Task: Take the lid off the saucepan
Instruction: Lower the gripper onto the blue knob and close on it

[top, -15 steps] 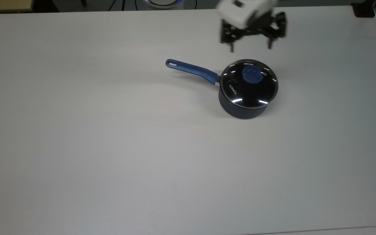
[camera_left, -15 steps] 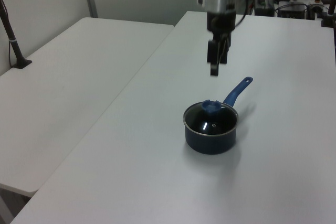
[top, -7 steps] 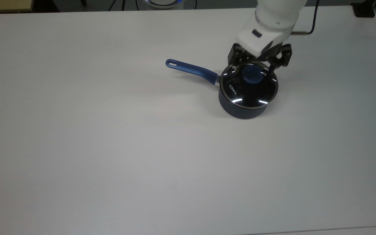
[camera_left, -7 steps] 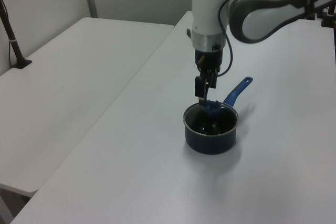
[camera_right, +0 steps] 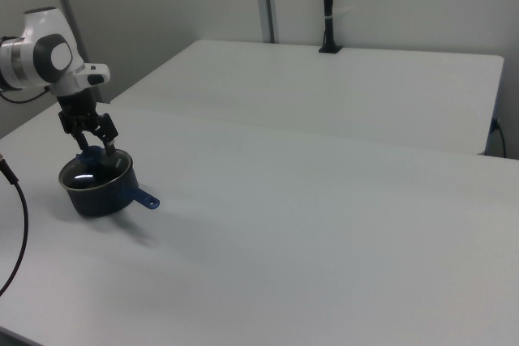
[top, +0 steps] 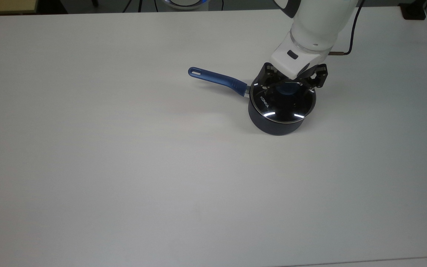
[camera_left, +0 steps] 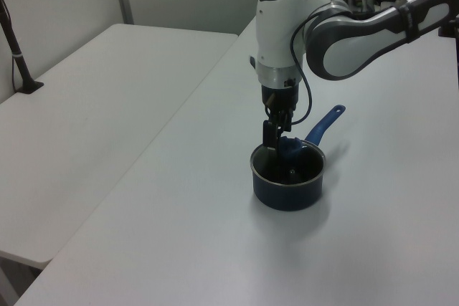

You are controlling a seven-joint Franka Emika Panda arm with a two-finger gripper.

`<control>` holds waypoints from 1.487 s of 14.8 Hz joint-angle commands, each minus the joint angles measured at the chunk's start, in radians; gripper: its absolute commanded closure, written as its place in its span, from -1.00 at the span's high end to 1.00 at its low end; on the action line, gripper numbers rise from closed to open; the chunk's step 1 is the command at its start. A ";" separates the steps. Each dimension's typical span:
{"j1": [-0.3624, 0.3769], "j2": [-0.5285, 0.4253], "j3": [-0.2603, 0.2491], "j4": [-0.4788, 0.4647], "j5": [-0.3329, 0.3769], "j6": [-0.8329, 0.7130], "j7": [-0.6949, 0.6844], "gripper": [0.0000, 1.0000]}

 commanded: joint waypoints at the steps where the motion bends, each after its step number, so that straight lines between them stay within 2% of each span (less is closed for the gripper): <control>1: 0.005 -0.014 -0.002 -0.001 -0.008 -0.006 -0.028 1.00; 5: 0.005 -0.034 -0.002 -0.006 -0.002 -0.092 -0.096 1.00; 9: 0.017 -0.043 0.001 -0.009 -0.002 -0.099 -0.093 1.00; 11: 0.016 -0.041 0.006 -0.009 -0.002 -0.098 -0.091 0.77; 13: 0.016 -0.043 0.006 -0.010 -0.004 -0.098 -0.093 0.72; 22: 0.016 -0.031 0.027 -0.014 -0.004 -0.081 -0.091 0.79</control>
